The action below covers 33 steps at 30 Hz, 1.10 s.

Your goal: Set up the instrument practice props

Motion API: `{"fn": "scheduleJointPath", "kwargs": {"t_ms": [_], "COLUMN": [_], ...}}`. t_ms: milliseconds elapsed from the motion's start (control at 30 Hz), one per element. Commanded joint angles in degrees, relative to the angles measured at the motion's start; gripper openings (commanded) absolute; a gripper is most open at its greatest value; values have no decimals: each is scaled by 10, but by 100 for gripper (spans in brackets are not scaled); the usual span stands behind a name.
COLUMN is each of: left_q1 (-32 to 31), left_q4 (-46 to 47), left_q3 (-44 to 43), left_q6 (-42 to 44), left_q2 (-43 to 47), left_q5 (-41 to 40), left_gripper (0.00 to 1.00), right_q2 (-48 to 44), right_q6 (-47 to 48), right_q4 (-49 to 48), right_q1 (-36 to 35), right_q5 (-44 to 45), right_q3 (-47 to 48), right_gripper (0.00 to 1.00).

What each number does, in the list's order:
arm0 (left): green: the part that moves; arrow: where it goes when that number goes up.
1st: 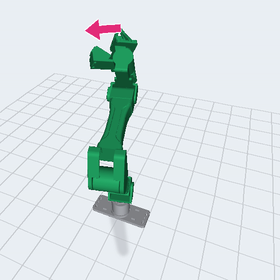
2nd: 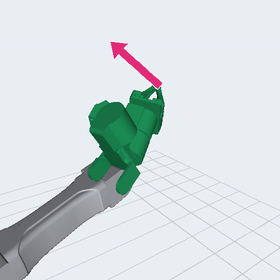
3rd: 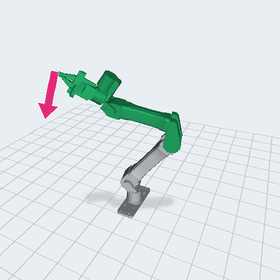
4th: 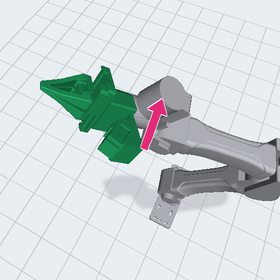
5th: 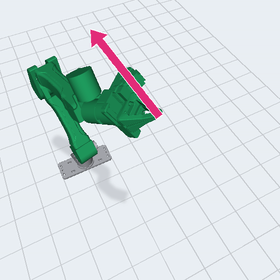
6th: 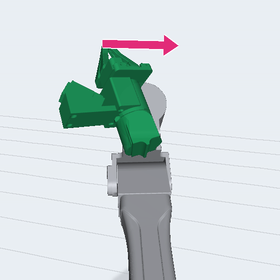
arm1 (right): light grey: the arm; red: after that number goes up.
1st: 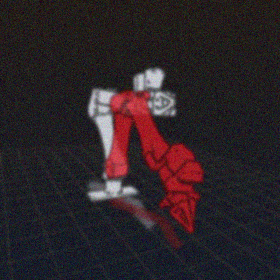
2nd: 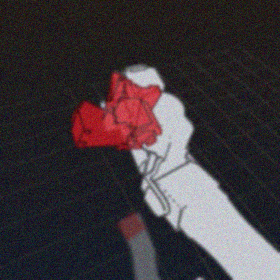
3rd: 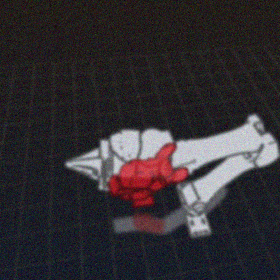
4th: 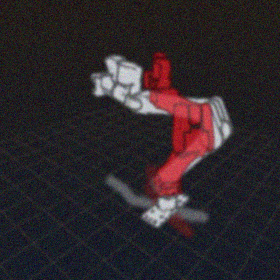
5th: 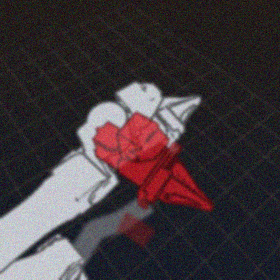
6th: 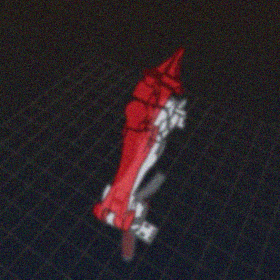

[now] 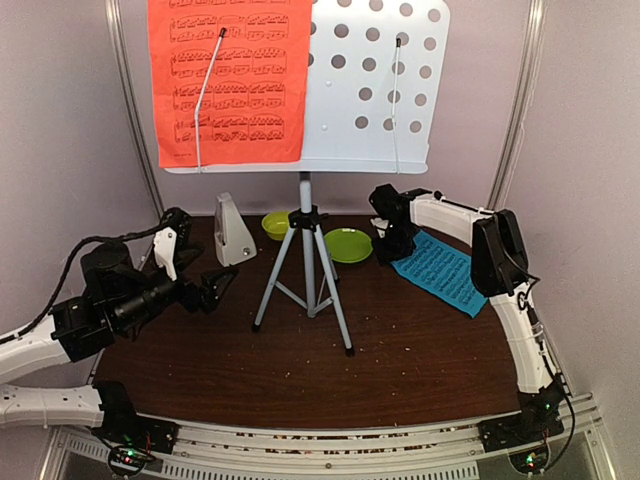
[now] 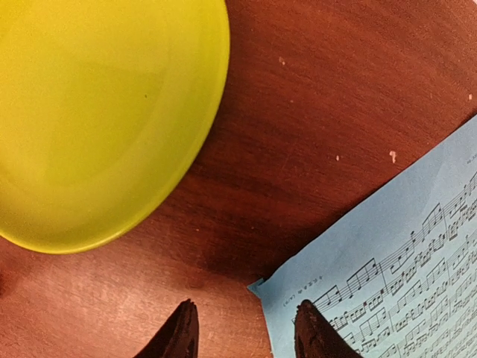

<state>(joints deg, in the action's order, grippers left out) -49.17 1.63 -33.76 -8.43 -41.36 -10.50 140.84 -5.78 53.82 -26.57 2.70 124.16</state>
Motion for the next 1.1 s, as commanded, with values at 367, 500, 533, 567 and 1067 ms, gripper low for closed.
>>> {"fn": "scheduleJointPath", "kwargs": {"t_ms": [367, 500, 533, 567, 1067], "left_q1": [3, 3, 3, 2, 3], "left_q4": [-19, -28, -29, -29, -31], "left_q3": [-11, -13, -13, -12, -11], "left_q6": [10, 12, 11, 11, 11], "left_q2": [58, 65, 67, 68, 81], "left_q5": [-21, -26, -27, -27, -21], "left_gripper": [93, 93, 93, 93, 93], "right_q2": [29, -6, -5, -2, -129], "right_q6": [-42, -49, -49, -48, -38], "right_q4": [52, 20, 27, 37, -26], "right_q1": [38, 44, 46, 49, 44], "right_q5": [-74, -75, -87, -100, -223], "right_q3": [47, -23, -22, -17, -265], "right_gripper": [48, 52, 52, 52, 47]}}
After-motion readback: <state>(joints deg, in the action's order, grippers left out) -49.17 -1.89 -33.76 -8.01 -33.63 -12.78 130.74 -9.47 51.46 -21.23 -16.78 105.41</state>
